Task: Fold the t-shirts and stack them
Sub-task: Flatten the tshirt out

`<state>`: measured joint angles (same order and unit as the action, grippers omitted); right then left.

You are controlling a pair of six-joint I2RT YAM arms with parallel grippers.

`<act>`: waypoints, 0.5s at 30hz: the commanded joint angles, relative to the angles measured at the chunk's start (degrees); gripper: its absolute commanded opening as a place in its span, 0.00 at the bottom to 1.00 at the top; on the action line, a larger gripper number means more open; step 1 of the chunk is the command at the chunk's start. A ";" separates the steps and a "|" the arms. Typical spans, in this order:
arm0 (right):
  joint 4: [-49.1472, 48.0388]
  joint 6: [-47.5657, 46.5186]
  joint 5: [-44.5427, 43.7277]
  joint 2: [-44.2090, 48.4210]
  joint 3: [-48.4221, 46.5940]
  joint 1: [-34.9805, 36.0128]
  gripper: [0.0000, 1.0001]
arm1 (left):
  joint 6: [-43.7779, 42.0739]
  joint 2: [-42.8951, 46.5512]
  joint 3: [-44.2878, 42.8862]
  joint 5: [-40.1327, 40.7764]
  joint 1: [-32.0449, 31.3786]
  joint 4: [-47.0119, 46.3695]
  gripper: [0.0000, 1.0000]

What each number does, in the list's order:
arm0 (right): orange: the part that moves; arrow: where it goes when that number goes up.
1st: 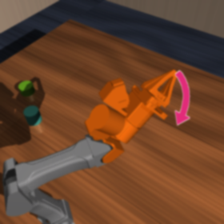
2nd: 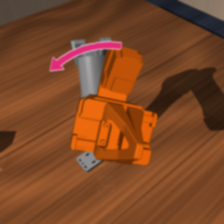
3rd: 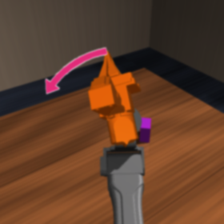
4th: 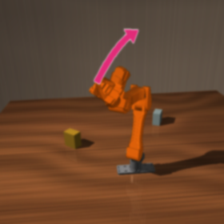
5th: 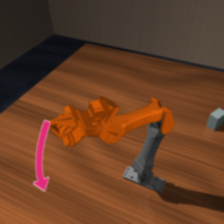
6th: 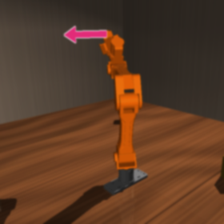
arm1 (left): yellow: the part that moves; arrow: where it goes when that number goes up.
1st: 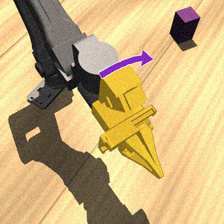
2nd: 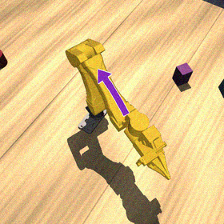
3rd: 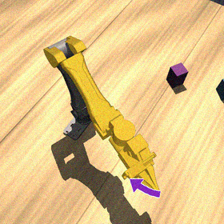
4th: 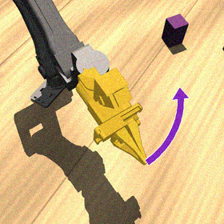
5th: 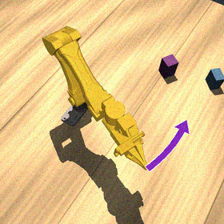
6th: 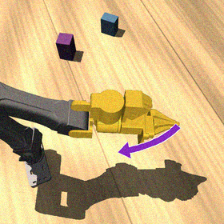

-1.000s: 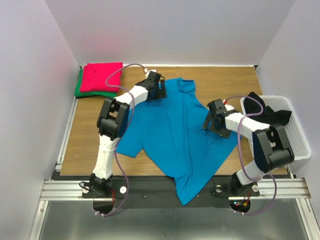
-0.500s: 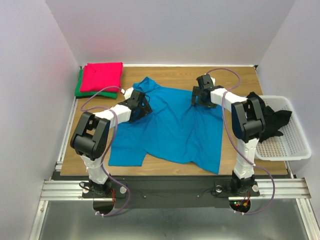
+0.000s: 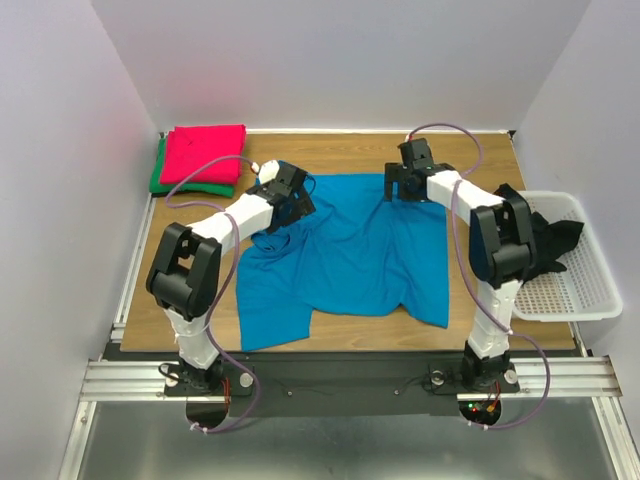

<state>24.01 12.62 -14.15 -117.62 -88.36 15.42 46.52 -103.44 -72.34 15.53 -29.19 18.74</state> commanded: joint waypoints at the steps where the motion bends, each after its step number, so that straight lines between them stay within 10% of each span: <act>1: 0.94 3.09 2.02 15.01 5.90 -0.30 1.00 | -0.65 9.02 -2.55 3.28 0.19 4.81 0.96; 15: 2.62 20.69 9.94 49.77 48.80 5.85 1.00 | 16.84 39.28 43.82 -5.76 -7.99 -0.19 0.96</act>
<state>26.81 28.91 -5.72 -68.36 -42.41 21.71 57.25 -66.06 -36.05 12.51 -36.62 20.73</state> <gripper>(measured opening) 0.998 0.960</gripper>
